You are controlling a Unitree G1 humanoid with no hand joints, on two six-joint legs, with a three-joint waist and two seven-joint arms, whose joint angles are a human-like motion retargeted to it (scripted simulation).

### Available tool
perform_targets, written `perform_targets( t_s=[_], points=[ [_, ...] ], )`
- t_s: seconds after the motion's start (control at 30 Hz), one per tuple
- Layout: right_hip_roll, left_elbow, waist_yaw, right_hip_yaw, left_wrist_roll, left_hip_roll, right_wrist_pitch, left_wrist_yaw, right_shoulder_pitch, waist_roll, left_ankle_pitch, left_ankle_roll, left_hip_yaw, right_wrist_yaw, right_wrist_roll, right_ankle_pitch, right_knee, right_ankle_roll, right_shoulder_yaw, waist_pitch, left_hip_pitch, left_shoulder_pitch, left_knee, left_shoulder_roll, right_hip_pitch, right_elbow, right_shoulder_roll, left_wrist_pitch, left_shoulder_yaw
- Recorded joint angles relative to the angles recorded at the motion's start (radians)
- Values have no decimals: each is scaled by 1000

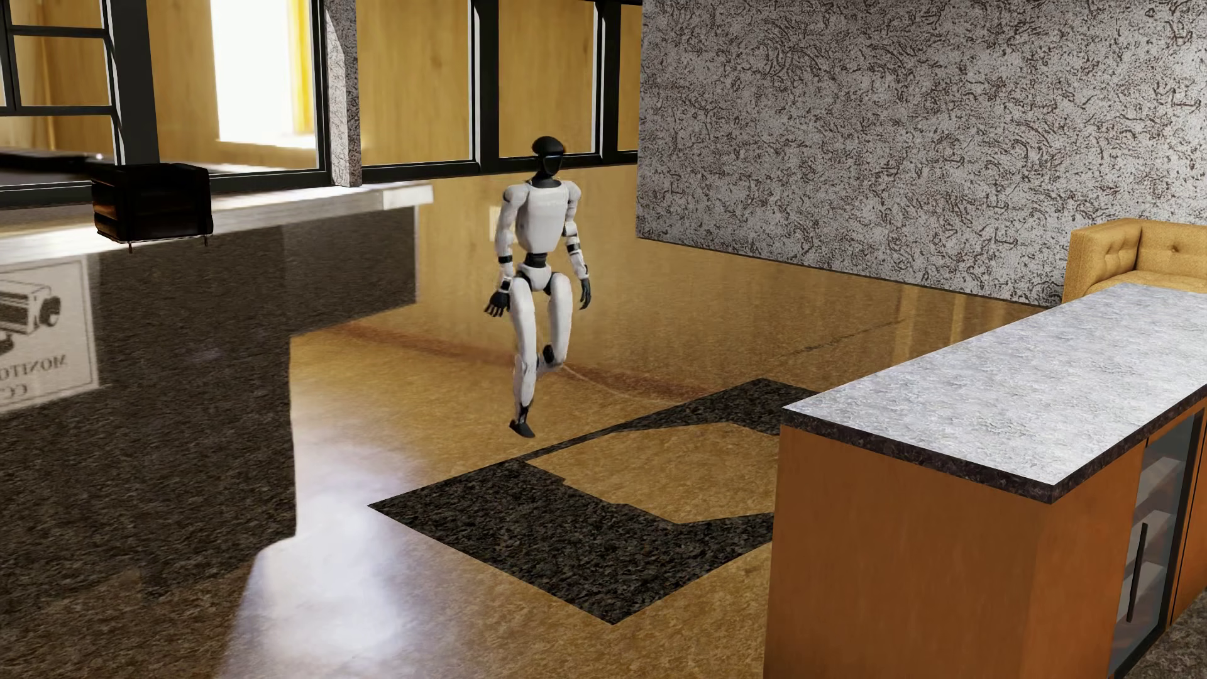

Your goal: Walk to the counter

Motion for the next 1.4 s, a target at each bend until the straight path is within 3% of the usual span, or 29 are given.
perform_targets(
  t_s=[0.03, 0.07, 0.13, 0.2, 0.23, 0.27, 0.33, 0.37, 0.4, 0.43, 0.47, 0.53, 0.6, 0.67, 0.7, 0.77, 0.83, 0.87, 0.93, 0.97, 1.0, 1.03, 1.07, 1.1, 1.17, 1.2, 1.27, 1.33, 1.4],
  points=[
    [-16, -26, 9, -47, -3, 32, -22, -31, -23, 5, -31, -4, -4, 7, -37, -36, -5, 6, 41, 1, -75, -1, 99, 14, 62, -17, -21, -11, -3],
    [-23, -71, 21, -87, -37, 91, -29, -15, -37, 9, -36, 39, 34, -78, -40, -65, -20, 14, 35, 1, -151, 13, 147, 9, 127, -61, -39, -17, 34],
    [-12, -165, 52, -154, -128, 176, -74, 86, -46, 14, -65, 125, 116, -315, 44, -113, -61, 28, -67, -3, -280, 67, 98, -14, 247, -148, -59, -65, 124],
    [9, -227, 80, -189, -183, 180, -102, 170, -86, 12, -116, 125, 161, -359, 129, -166, -94, 45, -136, -9, -351, 124, -116, -25, 356, -237, -86, -96, 176],
    [18, -252, 93, -196, -187, 184, -108, 186, -118, 8, -118, 146, 196, -359, 138, -190, -115, 56, -140, -13, -361, 156, -279, -33, 408, -280, -106, -92, 193],
    [26, -259, 105, -195, -195, 183, -114, 193, -158, 1, -90, 172, 230, -354, 135, -207, -147, 68, -139, -17, -351, 175, -482, -51, 460, -330, -137, -81, 220],
    [27, -232, 129, -166, -213, 165, -116, 202, -243, -15, -7, 82, 237, -361, 109, -226, -200, 108, -119, -27, -280, 209, -911, -105, 550, -402, -179, -39, 287],
    [19, -192, 139, -149, -213, 174, -118, 201, -277, -21, 53, 118, 278, -361, 101, -219, -205, 128, -108, -31, -250, 221, -982, -133, 591, -429, -193, -7, 312],
    [-2, -134, 146, -120, -203, 175, -120, 192, -299, -28, 140, 231, 312, -362, 101, -189, -184, 155, -102, -33, -228, 230, -936, -160, 625, -451, -202, 28, 323],
    [-39, -58, 152, -80, -186, 161, -117, 169, -308, -37, 104, 316, 329, -371, 113, -134, -124, 180, -111, -29, -217, 229, -859, -186, 637, -468, -206, 67, 323],
    [-73, 27, 154, -31, -154, 147, -111, 120, -291, -49, 24, 327, 340, -395, 144, -25, -5, 202, -148, -23, -200, 214, -783, -197, 616, -477, -192, 111, 304],
    [-112, 123, 149, 74, -67, 132, -90, -19, -241, -70, -89, 315, 362, -447, 211, 229, 299, 183, -203, -11, -127, 187, -728, -201, 496, -467, -126, 141, 246],
    [-183, 86, 136, 150, -69, 106, -84, -67, -242, -89, -145, 324, 408, -377, 184, 246, 591, 172, -104, -1, -17, 188, -771, -226, 318, -422, -115, 73, 282],
    [-212, 31, 115, 171, -85, 79, -108, 42, -195, -112, -194, 318, 411, -287, 141, 203, 748, 109, -26, 7, 81, 150, -805, -223, 152, -392, -106, 36, 352],
    [-216, 16, 101, 157, -41, 70, -105, 110, -147, -120, -221, 311, 399, -273, 143, 179, 765, 96, -33, 8, 112, 115, -806, -201, 74, -376, -88, 33, 343],
    [-192, -15, 72, 101, 1, 60, -73, 177, -48, -128, -278, 299, 364, -279, 181, 125, 669, 54, -93, 5, 153, 35, -792, -161, -56, -320, -49, 23, 330],
    [-133, -36, 46, 52, -16, 50, -24, 155, 47, -130, -344, 289, 323, -290, 237, 105, 421, 36, -173, -4, 189, -48, -774, -116, -133, -257, -29, -27, 318],
    [-93, -52, 36, 46, -14, 47, -6, 142, 82, -129, -373, 281, 302, -291, 249, 129, 234, 46, -186, -10, 213, -85, -779, -94, -144, -216, -27, -54, 304],
    [-23, -91, 22, 57, -4, 46, 10, 138, 153, -126, -416, 258, 262, -251, 236, 234, -223, 138, -174, -30, 276, -147, -816, -50, -99, -160, -34, -86, 261],
    [-6, -112, 16, 61, -4, 54, 18, 145, 190, -122, -425, 243, 241, -230, 234, 292, -346, 111, -179, -40, 310, -167, -829, -31, -65, -148, -32, -98, 241],
    [4, -136, 11, 40, -15, 73, 22, 154, 223, -117, -433, 228, 217, -224, 240, 341, -311, -39, -192, -45, 331, -177, -805, -16, -55, -141, -21, -107, 232],
    [16, -166, 7, 16, -39, 101, 22, 167, 237, -105, -405, 210, 201, -233, 246, 296, -260, -72, -205, -45, 328, -171, -726, -8, -41, -129, -4, -111, 244],
    [30, -190, 3, 7, -77, 130, 32, 204, 228, -90, -329, 193, 193, -247, 243, 232, -201, -59, -210, -40, 294, -145, -591, -24, -25, -106, 7, -112, 281],
    [33, -196, 0, -4, -115, 149, 44, 243, 210, -79, -192, 118, 175, -231, 227, 171, -139, -52, -197, -34, 241, -113, -434, -55, -9, -88, 12, -105, 313],
    [28, -168, -1, -47, -114, 159, 17, 211, 173, -65, 11, 48, 104, -169, 174, 66, -67, -59, -147, -28, 92, -79, -103, -65, 49, -122, 5, -79, 271],
    [31, -149, 2, -73, -65, 189, -8, 130, 157, -54, 34, 48, 94, -183, 169, 22, -49, -59, -153, -23, 21, -72, 35, -37, 93, -161, 4, -74, 200],
    [48, -129, 20, -94, 11, 278, -32, 27, 81, -28, 11, 141, 132, -315, 193, -53, -24, -47, -195, -13, -110, -29, 177, -19, 177, -201, 10, -78, 149],
    [76, -111, 50, -83, -42, 335, -28, 85, -50, -7, -68, 186, 215, -373, 166, -97, -46, -35, -166, -13, -200, 53, 114, -77, 263, -168, -1, -45, 240],
    [102, -69, 79, -60, -82, 341, -38, 119, -183, 7, -154, 211, 317, -333, 129, -136, -88, -20, -107, -19, -246, 121, -108, -101, 348, -172, -19, -14, 300]
  ],
)
